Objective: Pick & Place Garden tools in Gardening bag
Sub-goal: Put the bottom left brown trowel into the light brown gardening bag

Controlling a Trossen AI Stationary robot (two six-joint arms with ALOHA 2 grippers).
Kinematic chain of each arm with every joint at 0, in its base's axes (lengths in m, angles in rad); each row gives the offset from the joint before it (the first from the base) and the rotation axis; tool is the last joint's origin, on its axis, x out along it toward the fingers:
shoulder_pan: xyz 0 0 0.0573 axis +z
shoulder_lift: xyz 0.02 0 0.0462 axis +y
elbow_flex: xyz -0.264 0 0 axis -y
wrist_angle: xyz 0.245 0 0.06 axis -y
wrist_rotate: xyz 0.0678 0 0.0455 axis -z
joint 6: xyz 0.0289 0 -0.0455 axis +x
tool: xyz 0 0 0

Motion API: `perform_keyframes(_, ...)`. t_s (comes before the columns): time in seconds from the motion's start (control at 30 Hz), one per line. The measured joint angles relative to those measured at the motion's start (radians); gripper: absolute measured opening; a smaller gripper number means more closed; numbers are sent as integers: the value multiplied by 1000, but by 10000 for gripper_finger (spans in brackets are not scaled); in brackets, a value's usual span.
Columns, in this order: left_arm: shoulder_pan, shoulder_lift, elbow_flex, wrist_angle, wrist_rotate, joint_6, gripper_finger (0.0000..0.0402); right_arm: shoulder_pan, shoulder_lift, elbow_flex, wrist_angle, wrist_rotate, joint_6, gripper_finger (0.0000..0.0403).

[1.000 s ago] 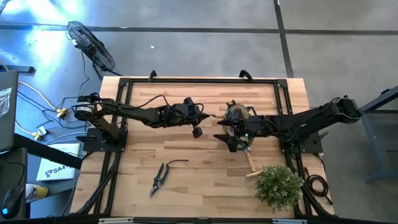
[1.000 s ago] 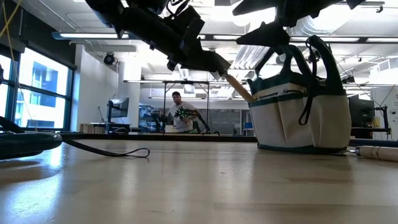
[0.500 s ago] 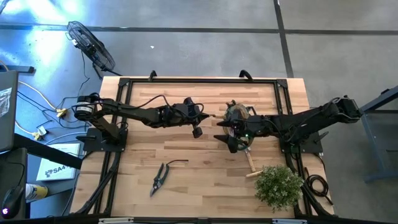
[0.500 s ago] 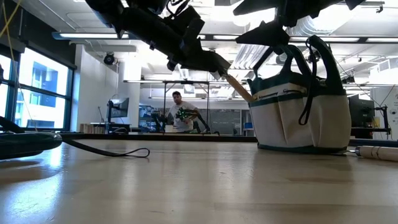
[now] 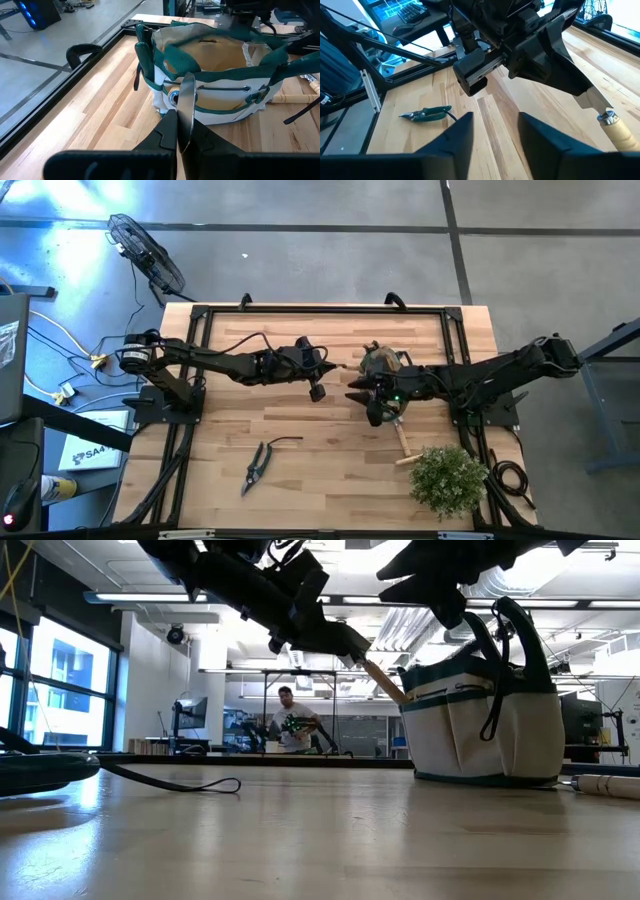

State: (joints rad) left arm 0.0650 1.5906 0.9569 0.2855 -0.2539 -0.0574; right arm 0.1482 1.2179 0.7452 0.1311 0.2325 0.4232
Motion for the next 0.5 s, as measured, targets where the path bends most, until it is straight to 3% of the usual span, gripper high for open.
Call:
perform_keyframes(0.27, 0, 0, 0, 0, 0, 0, 0, 0, 0, 0, -3, 0, -8, 48)
perform_keyframes(0.5, 0, 0, 0, 0, 8, 0, 0, 0, 0, 0, -2, 0, -9, 20)
